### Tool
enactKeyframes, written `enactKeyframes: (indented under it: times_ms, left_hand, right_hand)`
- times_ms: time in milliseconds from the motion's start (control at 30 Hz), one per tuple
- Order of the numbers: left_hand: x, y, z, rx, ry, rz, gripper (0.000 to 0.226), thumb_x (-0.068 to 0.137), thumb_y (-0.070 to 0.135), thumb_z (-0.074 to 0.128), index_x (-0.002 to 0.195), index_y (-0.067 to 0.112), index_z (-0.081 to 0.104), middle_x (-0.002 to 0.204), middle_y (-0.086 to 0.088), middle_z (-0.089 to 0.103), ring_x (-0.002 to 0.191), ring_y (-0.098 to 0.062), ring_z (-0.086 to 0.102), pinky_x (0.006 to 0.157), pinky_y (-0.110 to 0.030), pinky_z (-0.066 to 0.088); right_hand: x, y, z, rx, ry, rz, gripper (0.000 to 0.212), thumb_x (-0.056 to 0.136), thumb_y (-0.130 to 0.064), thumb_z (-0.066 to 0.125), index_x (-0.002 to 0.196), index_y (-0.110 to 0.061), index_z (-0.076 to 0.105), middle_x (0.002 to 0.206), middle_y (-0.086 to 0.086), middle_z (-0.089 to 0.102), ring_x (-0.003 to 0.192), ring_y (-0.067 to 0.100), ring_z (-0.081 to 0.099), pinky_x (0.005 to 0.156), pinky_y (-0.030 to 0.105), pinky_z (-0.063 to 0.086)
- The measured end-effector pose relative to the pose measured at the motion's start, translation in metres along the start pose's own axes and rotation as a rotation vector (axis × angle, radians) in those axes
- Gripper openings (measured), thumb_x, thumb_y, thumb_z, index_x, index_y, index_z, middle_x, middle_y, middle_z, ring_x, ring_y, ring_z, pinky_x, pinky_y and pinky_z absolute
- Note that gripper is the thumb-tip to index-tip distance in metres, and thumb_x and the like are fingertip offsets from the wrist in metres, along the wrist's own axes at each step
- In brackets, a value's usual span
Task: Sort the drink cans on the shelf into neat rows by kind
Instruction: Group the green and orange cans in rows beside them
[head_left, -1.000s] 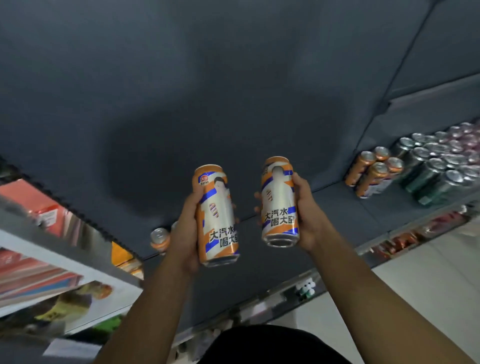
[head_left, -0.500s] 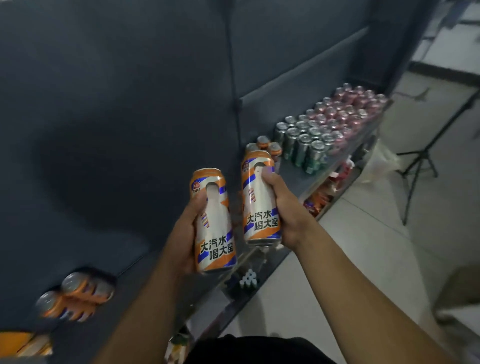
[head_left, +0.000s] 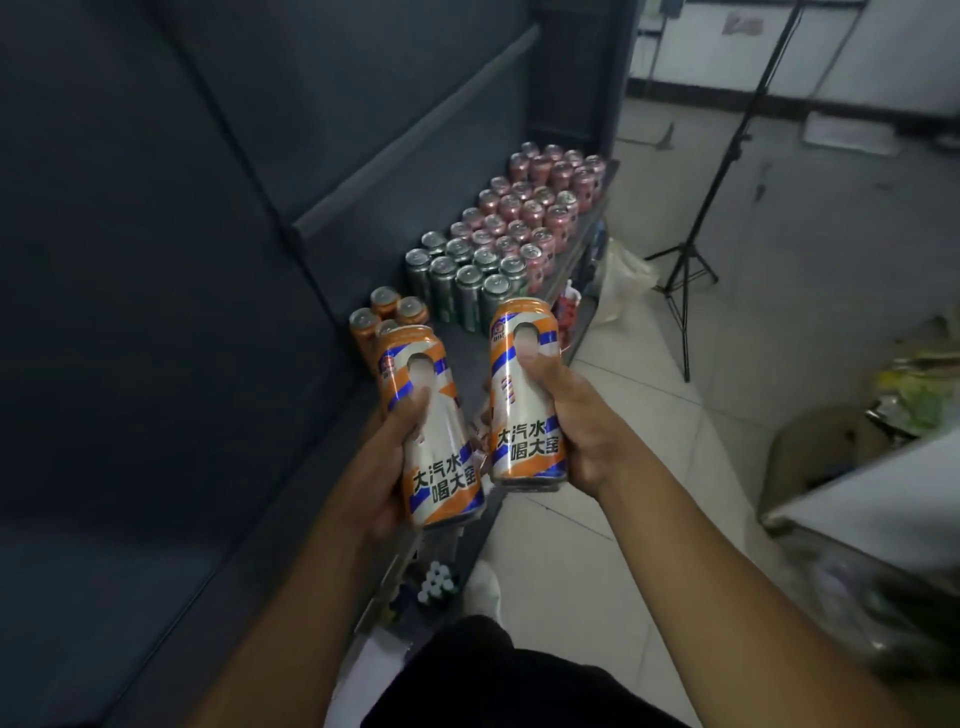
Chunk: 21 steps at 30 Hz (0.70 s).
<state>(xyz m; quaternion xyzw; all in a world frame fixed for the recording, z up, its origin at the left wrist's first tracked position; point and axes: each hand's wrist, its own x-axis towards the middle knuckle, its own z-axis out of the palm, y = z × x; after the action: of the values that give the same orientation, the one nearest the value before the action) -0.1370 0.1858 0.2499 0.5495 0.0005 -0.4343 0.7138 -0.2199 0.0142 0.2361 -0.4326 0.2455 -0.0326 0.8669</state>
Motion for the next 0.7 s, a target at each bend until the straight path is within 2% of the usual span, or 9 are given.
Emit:
enactKeyframes:
  times_ms: [67, 133, 233, 300, 367, 433, 533, 700]
  left_hand:
    - [0.023, 0.005, 0.000, 0.075, -0.009, 0.042, 0.070, 0.080, 0.028, 0.079, 0.140, 0.007, 0.052, 0.100, -0.011, 0.072, 0.083, -0.024, 0.074, 0.064, -0.038, 0.062]
    - [0.048, 0.012, -0.002, 0.113, -0.027, 0.055, 0.072, 0.074, 0.021, 0.078, 0.140, 0.009, 0.051, 0.102, -0.012, 0.072, 0.088, -0.026, 0.073, 0.071, -0.041, 0.062]
    - [0.088, 0.028, -0.007, 0.083, -0.065, 0.038, 0.069, 0.069, 0.020, 0.076, 0.134, 0.016, 0.054, 0.102, -0.016, 0.074, 0.087, -0.030, 0.074, 0.071, -0.044, 0.062]
    - [0.114, 0.040, -0.012, 0.082, -0.063, 0.004, 0.078, 0.060, 0.027, 0.083, 0.133, 0.017, 0.056, 0.110, -0.022, 0.072, 0.092, -0.035, 0.073, 0.073, -0.047, 0.061]
    - [0.136, 0.051, -0.019, 0.075, -0.045, -0.025, 0.083, 0.055, 0.037, 0.082, 0.131, 0.012, 0.059, 0.117, -0.026, 0.069, 0.096, -0.036, 0.072, 0.072, -0.044, 0.061]
    - [0.158, 0.062, -0.025, 0.113, -0.038, -0.023, 0.073, 0.062, 0.035, 0.082, 0.128, 0.012, 0.062, 0.113, -0.023, 0.072, 0.094, -0.032, 0.073, 0.070, -0.041, 0.060]
    - [0.182, 0.071, -0.032, 0.169, -0.036, -0.001, 0.053, 0.074, 0.026, 0.082, 0.123, 0.018, 0.064, 0.100, -0.011, 0.075, 0.087, -0.025, 0.074, 0.068, -0.037, 0.059]
    - [0.213, 0.068, -0.042, 0.114, 0.104, -0.023, 0.054, 0.076, 0.035, 0.075, 0.125, 0.017, 0.064, 0.113, -0.017, 0.074, 0.099, -0.029, 0.073, 0.079, -0.043, 0.062]
  right_hand:
    - [0.017, -0.006, -0.006, -0.031, 0.010, -0.025, 0.084, 0.068, -0.040, 0.087, 0.137, -0.004, 0.055, 0.108, 0.019, 0.070, 0.096, 0.037, 0.069, 0.087, 0.054, 0.058]
    - [0.036, -0.013, -0.009, -0.062, 0.019, -0.037, 0.078, 0.067, -0.031, 0.088, 0.134, -0.005, 0.057, 0.107, 0.019, 0.071, 0.094, 0.036, 0.070, 0.086, 0.054, 0.058]
    - [0.068, -0.028, -0.010, -0.109, 0.053, -0.025, 0.067, 0.069, -0.026, 0.084, 0.128, -0.005, 0.060, 0.106, 0.020, 0.072, 0.092, 0.036, 0.071, 0.080, 0.050, 0.059]
    - [0.092, -0.041, -0.010, -0.150, 0.075, -0.023, 0.071, 0.063, -0.028, 0.086, 0.125, -0.005, 0.062, 0.104, 0.020, 0.072, 0.091, 0.037, 0.071, 0.078, 0.049, 0.060]
    - [0.115, -0.052, -0.009, -0.185, 0.086, -0.018, 0.071, 0.058, -0.029, 0.085, 0.122, -0.006, 0.063, 0.101, 0.019, 0.072, 0.089, 0.035, 0.070, 0.076, 0.048, 0.062]
    - [0.139, -0.062, -0.007, -0.205, 0.093, -0.011, 0.061, 0.062, -0.025, 0.082, 0.118, -0.009, 0.063, 0.098, 0.017, 0.073, 0.085, 0.031, 0.072, 0.071, 0.045, 0.062]
    - [0.172, -0.067, -0.003, -0.219, 0.096, 0.015, 0.058, 0.067, -0.023, 0.078, 0.122, -0.012, 0.061, 0.099, 0.014, 0.075, 0.086, 0.031, 0.074, 0.068, 0.044, 0.061]
    - [0.223, -0.066, -0.004, -0.221, 0.140, 0.067, 0.043, 0.081, -0.023, 0.072, 0.120, -0.010, 0.060, 0.096, 0.014, 0.074, 0.083, 0.030, 0.074, 0.068, 0.043, 0.061]
